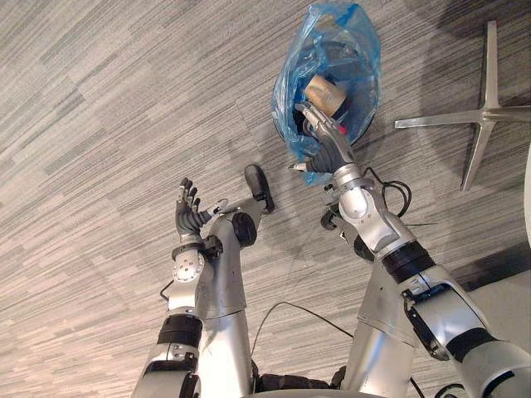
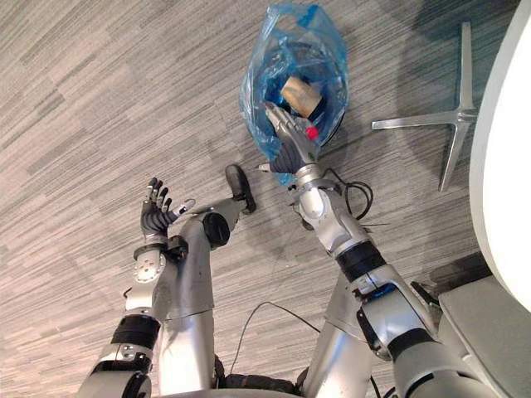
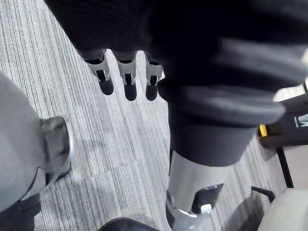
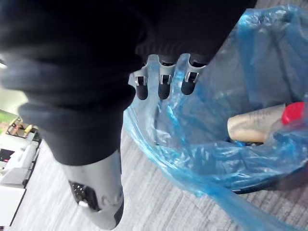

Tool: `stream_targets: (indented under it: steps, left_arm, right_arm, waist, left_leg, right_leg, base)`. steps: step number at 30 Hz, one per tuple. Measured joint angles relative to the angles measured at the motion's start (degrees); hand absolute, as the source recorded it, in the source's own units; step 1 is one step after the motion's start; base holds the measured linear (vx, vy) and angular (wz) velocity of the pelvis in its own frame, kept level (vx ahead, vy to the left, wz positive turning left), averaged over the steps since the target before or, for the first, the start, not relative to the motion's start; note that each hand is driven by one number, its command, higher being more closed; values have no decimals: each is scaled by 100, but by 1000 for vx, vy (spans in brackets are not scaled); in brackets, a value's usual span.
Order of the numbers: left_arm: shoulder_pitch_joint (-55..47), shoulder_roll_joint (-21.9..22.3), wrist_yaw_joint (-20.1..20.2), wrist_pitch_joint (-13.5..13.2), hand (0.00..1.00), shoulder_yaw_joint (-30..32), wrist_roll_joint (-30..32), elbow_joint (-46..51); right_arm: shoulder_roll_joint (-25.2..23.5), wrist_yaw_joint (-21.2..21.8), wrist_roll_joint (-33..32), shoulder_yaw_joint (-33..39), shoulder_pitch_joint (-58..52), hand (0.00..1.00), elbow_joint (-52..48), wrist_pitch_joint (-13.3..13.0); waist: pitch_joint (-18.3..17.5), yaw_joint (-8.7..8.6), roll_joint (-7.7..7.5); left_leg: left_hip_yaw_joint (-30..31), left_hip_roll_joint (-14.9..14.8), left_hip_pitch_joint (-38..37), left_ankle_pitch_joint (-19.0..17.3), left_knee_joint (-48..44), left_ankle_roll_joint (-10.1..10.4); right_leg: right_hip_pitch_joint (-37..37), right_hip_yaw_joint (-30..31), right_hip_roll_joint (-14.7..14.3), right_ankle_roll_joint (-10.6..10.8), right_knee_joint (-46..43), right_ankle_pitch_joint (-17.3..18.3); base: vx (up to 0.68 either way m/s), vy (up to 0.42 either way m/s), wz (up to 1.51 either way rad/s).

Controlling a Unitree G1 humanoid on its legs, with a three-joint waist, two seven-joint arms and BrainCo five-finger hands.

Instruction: Gather rubbish on tea table into small bin, then transfer packed bag to large trash can.

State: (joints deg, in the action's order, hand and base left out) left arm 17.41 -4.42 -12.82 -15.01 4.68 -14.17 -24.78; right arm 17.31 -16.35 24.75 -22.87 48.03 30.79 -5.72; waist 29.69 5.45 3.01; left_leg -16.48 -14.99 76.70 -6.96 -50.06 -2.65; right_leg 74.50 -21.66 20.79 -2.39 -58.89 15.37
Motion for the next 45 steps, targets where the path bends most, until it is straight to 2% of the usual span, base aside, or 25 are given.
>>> stream_targets:
  steps: [8,9,15,19,27,35,39,41,42,45]
  left_arm:
    - [54,-85,-6,-112,0,12,-145,217]
    - [103,-103,-6,-109,0,10,-166,213]
    - [166,-164,-34,-95,0,23,-251,78]
    - [177,-186,-92,99,0,48,-334,73]
    - [176,-196,-94,97,0,61,-334,48]
    - [147,-131,-81,183,0,55,-331,-50]
    - [29,-45,28,285,0,28,-327,-35]
    - [-40,24,41,310,0,-32,-325,-13]
    - [-134,129,49,348,0,-66,-323,-9]
    - [-404,225,100,360,0,-83,-318,-6]
  right_arm:
    - [-4,-25,-295,22,494,0,552,134]
    - [-3,-24,-342,26,561,100,654,175]
    - [-111,-17,-454,4,810,100,1063,213]
    - [-130,-14,-651,8,844,100,1100,216]
    - [-123,1,-748,111,806,100,944,215]
    - [-128,-11,-864,289,176,100,-66,207]
    - [-232,18,-885,300,-406,100,-760,207]
    - [-242,29,-895,330,-575,100,-1009,204]
    - [-295,36,-903,406,-773,100,-1265,201]
    - [-404,82,-957,407,-1204,100,-1706,182]
  waist:
    - [-2,83,-1]
    - [-2,134,-1]
    - [-4,177,-2]
    - [-24,194,-7]
    - [-29,182,-12]
    - [-34,173,-22]
    - [-150,143,-202]
    - [-151,131,-207]
    - [-151,119,-208]
    - [-152,-9,-212]
  left_leg:
    - [146,112,412,60,-127,-20]
    - [182,114,481,64,-165,-17]
    - [293,201,602,90,-172,5]
    - [293,211,668,132,-144,26]
    - [335,198,653,193,-151,-5]
    - [355,146,245,158,-123,14]
    - [304,132,-160,225,136,110]
    - [301,133,-318,257,202,152]
    - [299,131,-549,289,301,143]
    - [273,151,-1185,311,606,177]
  right_leg:
    - [339,-34,145,8,-272,91]
    - [379,-49,150,42,-312,121]
    - [423,-139,237,-11,-392,185]
    - [496,-142,240,-12,-391,184]
    - [472,-151,207,-46,-401,165]
    - [49,-160,127,-38,-323,169]
    - [-284,-167,20,-53,-110,154]
    - [-442,-188,2,-64,-47,147]
    - [-680,-211,-46,-136,68,105]
    - [-1344,-331,-109,-141,387,96]
  base:
    - [-80,43,14]
    - [-88,49,6]
    - [-83,49,12]
    - [-86,52,3]
    - [-76,44,-1]
    - [-96,51,-8]
    - [-89,27,-7]
    - [-55,3,-6]
    - [-51,-2,-9]
    - [-47,-15,-6]
